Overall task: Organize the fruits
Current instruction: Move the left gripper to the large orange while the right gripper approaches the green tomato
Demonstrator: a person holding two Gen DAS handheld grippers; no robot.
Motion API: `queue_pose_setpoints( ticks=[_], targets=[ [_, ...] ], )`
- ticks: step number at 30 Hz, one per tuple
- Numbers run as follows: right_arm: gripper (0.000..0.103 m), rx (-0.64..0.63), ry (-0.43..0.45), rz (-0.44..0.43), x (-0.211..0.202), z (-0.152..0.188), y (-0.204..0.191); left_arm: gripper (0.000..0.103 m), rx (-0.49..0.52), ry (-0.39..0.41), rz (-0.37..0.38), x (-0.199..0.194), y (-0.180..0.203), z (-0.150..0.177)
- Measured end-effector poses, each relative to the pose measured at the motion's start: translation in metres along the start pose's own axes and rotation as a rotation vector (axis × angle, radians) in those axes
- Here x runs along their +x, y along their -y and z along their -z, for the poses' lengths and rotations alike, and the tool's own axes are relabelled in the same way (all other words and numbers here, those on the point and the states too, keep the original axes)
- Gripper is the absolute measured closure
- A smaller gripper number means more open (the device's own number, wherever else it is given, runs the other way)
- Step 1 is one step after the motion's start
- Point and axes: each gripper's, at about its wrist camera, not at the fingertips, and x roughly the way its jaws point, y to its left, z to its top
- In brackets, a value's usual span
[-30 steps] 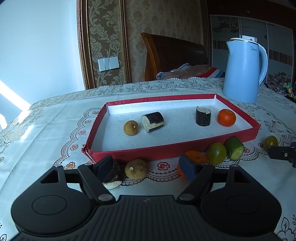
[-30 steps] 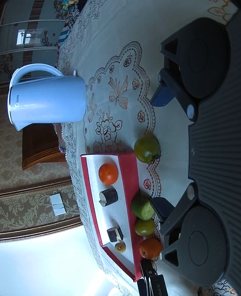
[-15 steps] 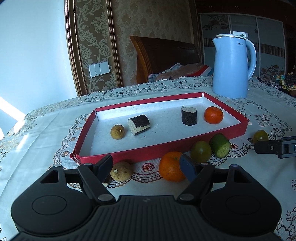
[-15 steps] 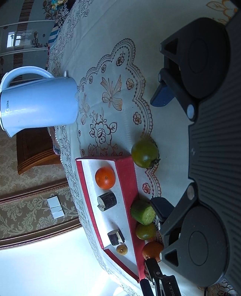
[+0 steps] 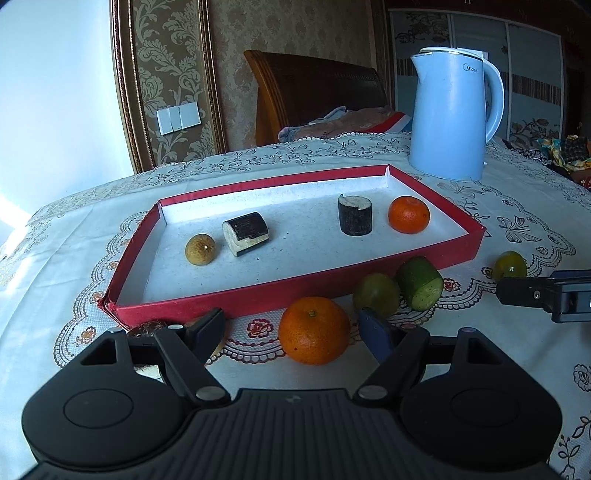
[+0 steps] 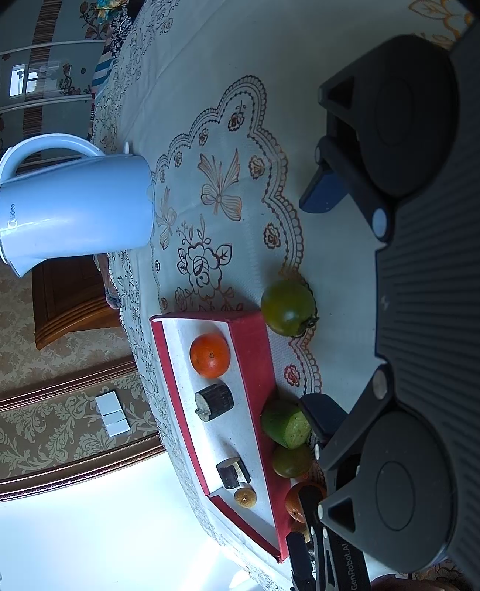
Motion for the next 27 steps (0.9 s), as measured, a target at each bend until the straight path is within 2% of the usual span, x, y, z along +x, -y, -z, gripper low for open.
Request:
queue_pose_setpoints(
  ticks=[5,15,21,23,27],
  targets=[
    [0.0,-0.01,-0.004,0.009,0.001,0.0,-0.002,0.024,0.014,-0.02,0.008,0.008,0.002,-0.001],
    [0.0,-0.011,-0.013,0.027,0.004,-0.003,-0.003,0.024,-0.053,-0.057,0.035,0.017,-0.01,0.0],
    [0.0,-0.025,-0.022,0.038,0.009,-0.006,-0.006,0.03,-0.068,-0.051,0.04,0.016,-0.013,0.0],
    [0.005,-0.032,-0.022,0.046,0.01,-0.007,-0.008,0.036,-0.062,-0.048,0.047,0.015,-0.012,0.0],
    [0.007,-0.039,-0.026,0.059,0.014,-0.009,-0.009,0.041,-0.048,-0.034,0.047,0.013,-0.009,0.0]
  ],
)
